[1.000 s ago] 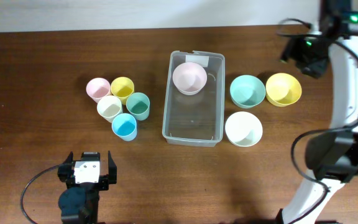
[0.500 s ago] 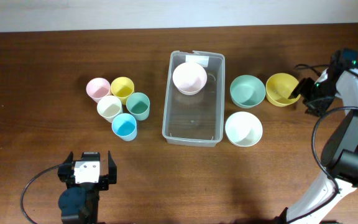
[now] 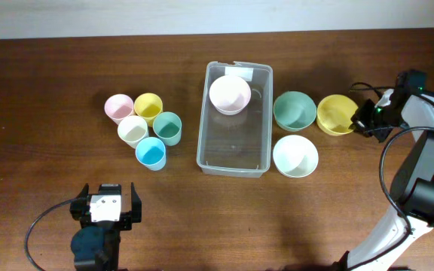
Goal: Pack container
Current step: 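Move the right gripper to the yellow bowl and grasp its rim, then carry the yellow bowl with the right gripper into the container, release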
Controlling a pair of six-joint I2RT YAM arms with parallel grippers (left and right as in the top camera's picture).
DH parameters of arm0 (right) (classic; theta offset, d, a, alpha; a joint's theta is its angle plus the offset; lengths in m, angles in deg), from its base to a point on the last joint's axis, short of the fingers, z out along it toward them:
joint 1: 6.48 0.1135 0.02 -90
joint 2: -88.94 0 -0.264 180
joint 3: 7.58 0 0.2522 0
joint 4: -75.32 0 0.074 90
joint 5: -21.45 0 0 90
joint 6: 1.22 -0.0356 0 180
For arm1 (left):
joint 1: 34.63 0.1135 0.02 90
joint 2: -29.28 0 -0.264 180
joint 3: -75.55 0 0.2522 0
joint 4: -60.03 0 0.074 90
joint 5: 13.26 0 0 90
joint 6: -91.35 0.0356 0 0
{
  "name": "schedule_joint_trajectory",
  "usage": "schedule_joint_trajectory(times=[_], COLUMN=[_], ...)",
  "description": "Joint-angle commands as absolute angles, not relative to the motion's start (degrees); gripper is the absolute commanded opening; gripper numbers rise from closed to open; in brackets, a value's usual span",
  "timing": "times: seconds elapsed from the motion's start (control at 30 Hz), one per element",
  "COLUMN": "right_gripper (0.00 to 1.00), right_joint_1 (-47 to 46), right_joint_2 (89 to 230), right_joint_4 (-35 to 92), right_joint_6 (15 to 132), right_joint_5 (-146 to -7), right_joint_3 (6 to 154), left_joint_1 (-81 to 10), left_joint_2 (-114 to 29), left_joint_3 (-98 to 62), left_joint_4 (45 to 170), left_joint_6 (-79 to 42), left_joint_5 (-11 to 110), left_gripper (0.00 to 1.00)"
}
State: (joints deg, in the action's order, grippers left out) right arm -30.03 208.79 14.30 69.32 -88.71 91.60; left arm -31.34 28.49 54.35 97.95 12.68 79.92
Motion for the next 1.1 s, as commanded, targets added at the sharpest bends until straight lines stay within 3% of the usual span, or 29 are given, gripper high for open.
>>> schedule_joint_trajectory(times=[0.0, 0.23, 0.47, 0.77, 1.07], right_gripper=[0.04, 0.04, 0.04, 0.04, 0.04], right_joint_1=[-31.5, -28.0, -11.8, 5.0, 6.6], right_joint_2=[205.4, 192.0, 185.6, 196.3, 211.8], right_joint_4=[12.8, 3.8, 0.2, 6.5, 17.5], right_joint_6=[68.8, 68.9, 70.6, 69.9, 68.8], right_joint_5=[-89.6, -94.5, -94.9, -85.6, -87.7], right_joint_3=[94.2, 104.1, 111.5, 111.5, 111.5], left_joint_1=[-31.6, -31.6, -31.6, -31.6, -31.6], left_joint_2=[29.0, 29.0, 29.0, 29.0, 29.0], left_joint_3=[54.7, 54.7, 54.7, 54.7, 54.7], left_joint_4=[97.8, 97.8, 97.8, 97.8, 97.8], left_joint_6=[12.2, 12.2, 12.2, 12.2, 12.2], left_joint_5=[79.1, 79.1, 79.1, 79.1, 79.1], left_gripper=[1.00, 1.00, 1.00, 1.00, 1.00])
